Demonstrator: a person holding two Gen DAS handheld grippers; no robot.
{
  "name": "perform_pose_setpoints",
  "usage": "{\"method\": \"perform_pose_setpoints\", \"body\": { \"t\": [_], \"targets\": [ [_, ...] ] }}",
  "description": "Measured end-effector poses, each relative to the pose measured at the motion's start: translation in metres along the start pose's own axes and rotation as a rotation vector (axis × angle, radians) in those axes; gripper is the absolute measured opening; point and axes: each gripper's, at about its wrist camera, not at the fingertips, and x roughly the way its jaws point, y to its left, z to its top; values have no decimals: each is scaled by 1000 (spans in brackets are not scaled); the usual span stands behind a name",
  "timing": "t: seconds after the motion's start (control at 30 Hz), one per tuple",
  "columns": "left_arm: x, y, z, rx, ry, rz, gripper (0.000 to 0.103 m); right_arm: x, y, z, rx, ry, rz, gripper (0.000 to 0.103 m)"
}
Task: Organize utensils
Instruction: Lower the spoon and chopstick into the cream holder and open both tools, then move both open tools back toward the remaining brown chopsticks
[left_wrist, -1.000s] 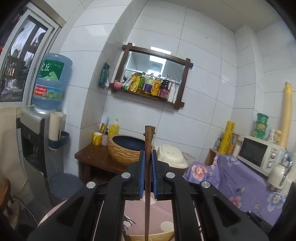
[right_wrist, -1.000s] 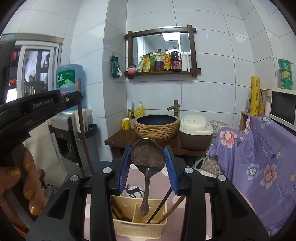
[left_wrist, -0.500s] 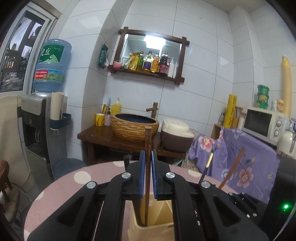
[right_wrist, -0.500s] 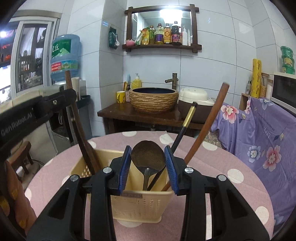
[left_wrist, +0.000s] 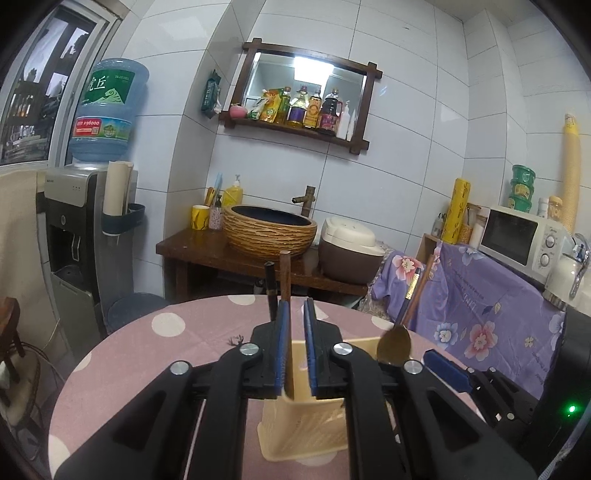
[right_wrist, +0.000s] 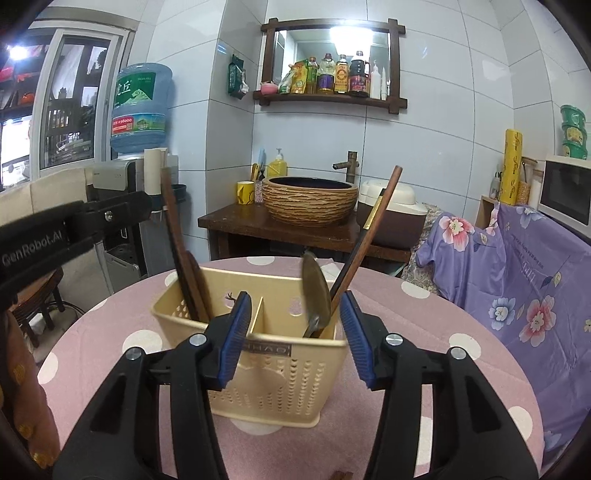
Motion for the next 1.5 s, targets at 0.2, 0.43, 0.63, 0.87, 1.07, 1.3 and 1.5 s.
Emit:
{"method": "perform_pose_setpoints", "body": {
  "t": [0.2,0.43,0.63,0.87,1.07,1.3,1.5],
  "targets": [
    [-31,11,-23,-14,95,36,59,-45,-4,-18,-9,33,-26,63],
    [-58,32,-70,-57,234,50,63,-86,-4,-65,-26,145,-52,71],
    [-73,44,-109,-59,321,92,64,-98,-4,-114,8,284,-60,71],
    [-83,59,-141,-75,404,128,64,-111,-4,-155,43,381,-61,71],
    [-83,61,-156,-77,446,131,64,-113,0,-164,53,420,-44,71],
    [-85,55,-157,-63,447,115,64,-102,22,-171,-2,476,-18,71],
    [-83,54,-159,-68,456,107,64,-105,19,-174,-30,501,-43,71]
  ]
}}
